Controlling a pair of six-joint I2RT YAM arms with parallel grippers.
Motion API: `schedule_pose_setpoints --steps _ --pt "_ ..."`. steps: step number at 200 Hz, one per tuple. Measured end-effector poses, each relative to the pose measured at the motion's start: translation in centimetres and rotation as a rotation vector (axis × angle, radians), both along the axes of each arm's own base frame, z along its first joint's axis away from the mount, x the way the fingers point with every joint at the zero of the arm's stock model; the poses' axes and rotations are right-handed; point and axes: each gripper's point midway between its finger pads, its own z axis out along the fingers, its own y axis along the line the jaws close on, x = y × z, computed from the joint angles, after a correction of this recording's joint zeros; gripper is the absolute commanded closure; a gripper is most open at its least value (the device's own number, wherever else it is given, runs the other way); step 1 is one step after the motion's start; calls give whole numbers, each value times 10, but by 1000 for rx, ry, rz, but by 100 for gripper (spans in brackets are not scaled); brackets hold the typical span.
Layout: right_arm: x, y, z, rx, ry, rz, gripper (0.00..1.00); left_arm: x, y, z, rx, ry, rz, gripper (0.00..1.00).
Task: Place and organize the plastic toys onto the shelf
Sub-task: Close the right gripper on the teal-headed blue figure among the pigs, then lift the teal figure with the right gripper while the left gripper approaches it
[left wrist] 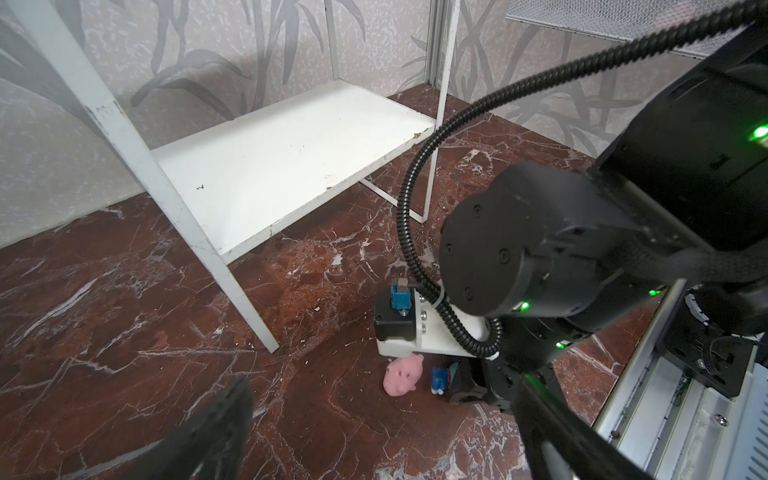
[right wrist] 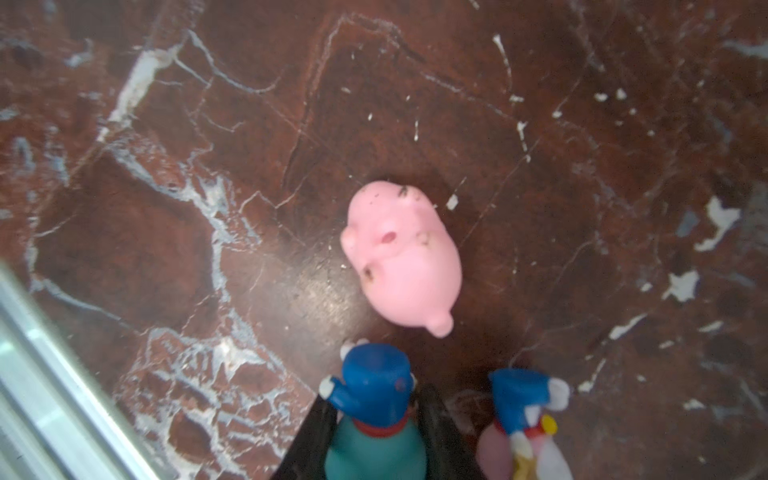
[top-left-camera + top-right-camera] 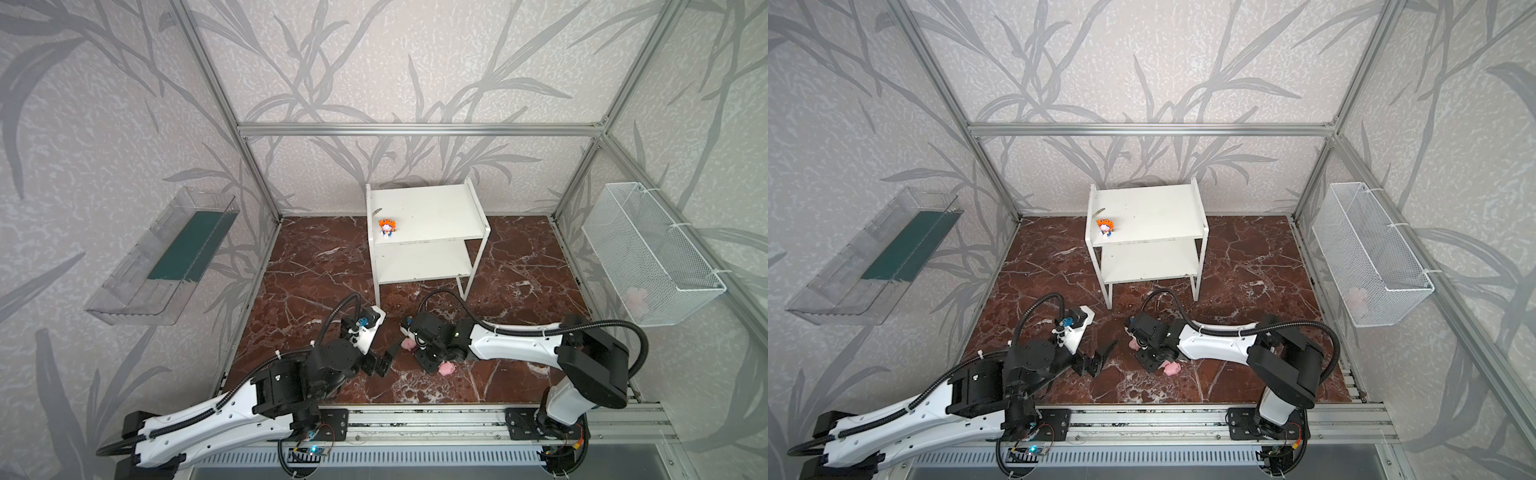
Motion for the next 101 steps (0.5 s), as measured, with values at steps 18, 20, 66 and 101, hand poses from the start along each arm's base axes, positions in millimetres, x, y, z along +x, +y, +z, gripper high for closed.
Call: schedule_pose_setpoints --steps 18,20,66,101 --pt "0 -1 16 47 12 15 78 1 -4 -6 22 10 -1 1" --pt "0 -2 18 55 14 17 78 1 -4 -6 24 11 -2 1" --pt "-1 -20 63 172 95 70 79 -1 -18 -28 72 37 -51 1" --pt "-26 -31 95 236 184 184 80 -16 -35 -41 70 48 -187 5"
